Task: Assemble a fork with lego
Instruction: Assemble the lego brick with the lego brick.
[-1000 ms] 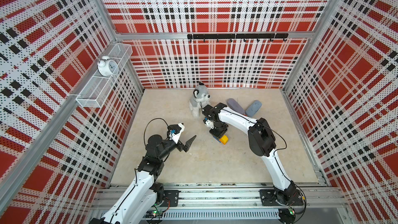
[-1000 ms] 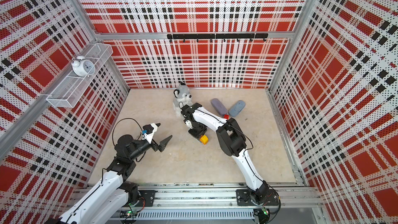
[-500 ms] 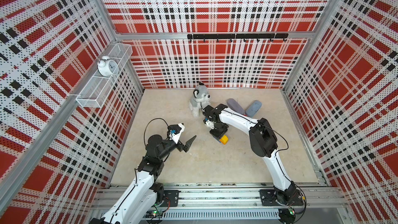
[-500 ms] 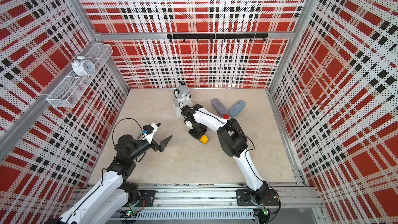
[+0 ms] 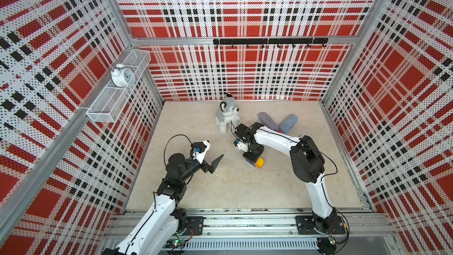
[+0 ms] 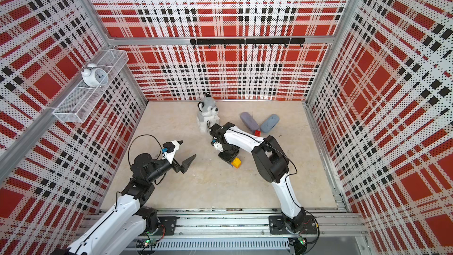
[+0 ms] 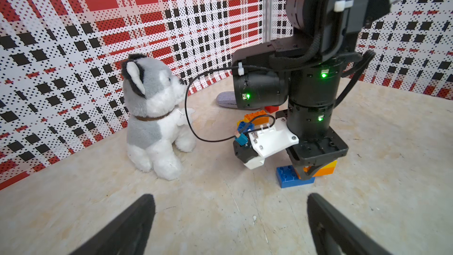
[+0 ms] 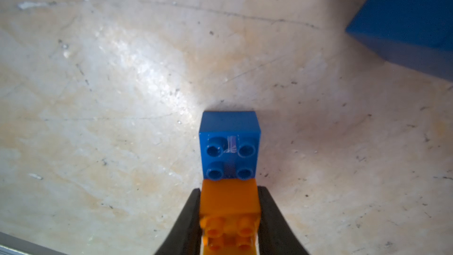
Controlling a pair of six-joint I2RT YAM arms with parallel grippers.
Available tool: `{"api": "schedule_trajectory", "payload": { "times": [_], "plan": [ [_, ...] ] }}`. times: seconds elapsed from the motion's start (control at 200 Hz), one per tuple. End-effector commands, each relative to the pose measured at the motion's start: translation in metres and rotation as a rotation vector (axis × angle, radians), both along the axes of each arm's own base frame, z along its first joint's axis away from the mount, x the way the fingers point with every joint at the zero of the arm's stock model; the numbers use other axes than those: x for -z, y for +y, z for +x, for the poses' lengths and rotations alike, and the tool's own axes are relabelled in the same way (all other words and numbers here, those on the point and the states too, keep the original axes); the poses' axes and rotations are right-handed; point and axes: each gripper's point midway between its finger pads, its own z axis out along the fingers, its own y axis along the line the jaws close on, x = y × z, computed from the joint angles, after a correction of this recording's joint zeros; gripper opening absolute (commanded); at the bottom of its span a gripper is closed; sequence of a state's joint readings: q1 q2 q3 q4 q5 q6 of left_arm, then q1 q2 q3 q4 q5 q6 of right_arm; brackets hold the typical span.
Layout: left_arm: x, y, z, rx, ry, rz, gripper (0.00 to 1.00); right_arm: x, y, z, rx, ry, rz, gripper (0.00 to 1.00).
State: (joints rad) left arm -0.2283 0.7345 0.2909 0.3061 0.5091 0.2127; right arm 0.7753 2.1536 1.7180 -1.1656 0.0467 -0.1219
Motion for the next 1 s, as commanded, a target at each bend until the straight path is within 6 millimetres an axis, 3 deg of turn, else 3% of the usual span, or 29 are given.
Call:
{"api": "schedule_trajectory", "payload": {
  "times": [0.0, 0.075, 0.155, 0.276, 0.471, 0.606, 0.731, 0.812, 0.992],
  "plan": [
    [-0.002, 0.001, -0.001, 0.005, -0.014, 0.007, 0.98, 0.024, -0.006, -0.020, -0.040, 0.071, -0.053, 0.21],
    [-0.002, 0.000, 0.000, 0.006, -0.011, 0.007, 0.98, 0.030, -0.007, -0.019, -0.032, 0.073, -0.068, 0.23],
    [-0.001, 0.001, 0.000, 0.005, -0.009, 0.008, 0.99, 0.023, -0.001, -0.014, -0.023, 0.051, -0.034, 0.31],
    [-0.001, 0.000, 0.000, 0.008, -0.010, 0.009, 0.98, -0.006, 0.012, -0.004, -0.020, -0.016, 0.040, 0.48],
    [-0.004, 0.000, 0.000, 0.007, -0.017, 0.010, 0.98, -0.054, 0.017, 0.007, -0.006, -0.102, 0.135, 0.66],
    [-0.014, 0.004, 0.005, -0.034, -0.030, -0.023, 0.98, -0.101, 0.007, 0.025, 0.067, -0.197, 0.243, 0.69],
    [-0.040, 0.013, 0.016, -0.105, -0.048, -0.151, 0.98, -0.136, -0.022, 0.059, 0.203, -0.318, 0.346, 0.67],
    [-0.055, 0.014, 0.026, -0.132, -0.041, -0.203, 0.98, -0.136, -0.044, 0.079, 0.268, -0.369, 0.366, 0.64],
    [-0.067, 0.008, 0.047, -0.137, -0.005, -0.225, 0.98, -0.089, -0.079, 0.115, 0.190, -0.441, 0.209, 0.58]
  ]
}}
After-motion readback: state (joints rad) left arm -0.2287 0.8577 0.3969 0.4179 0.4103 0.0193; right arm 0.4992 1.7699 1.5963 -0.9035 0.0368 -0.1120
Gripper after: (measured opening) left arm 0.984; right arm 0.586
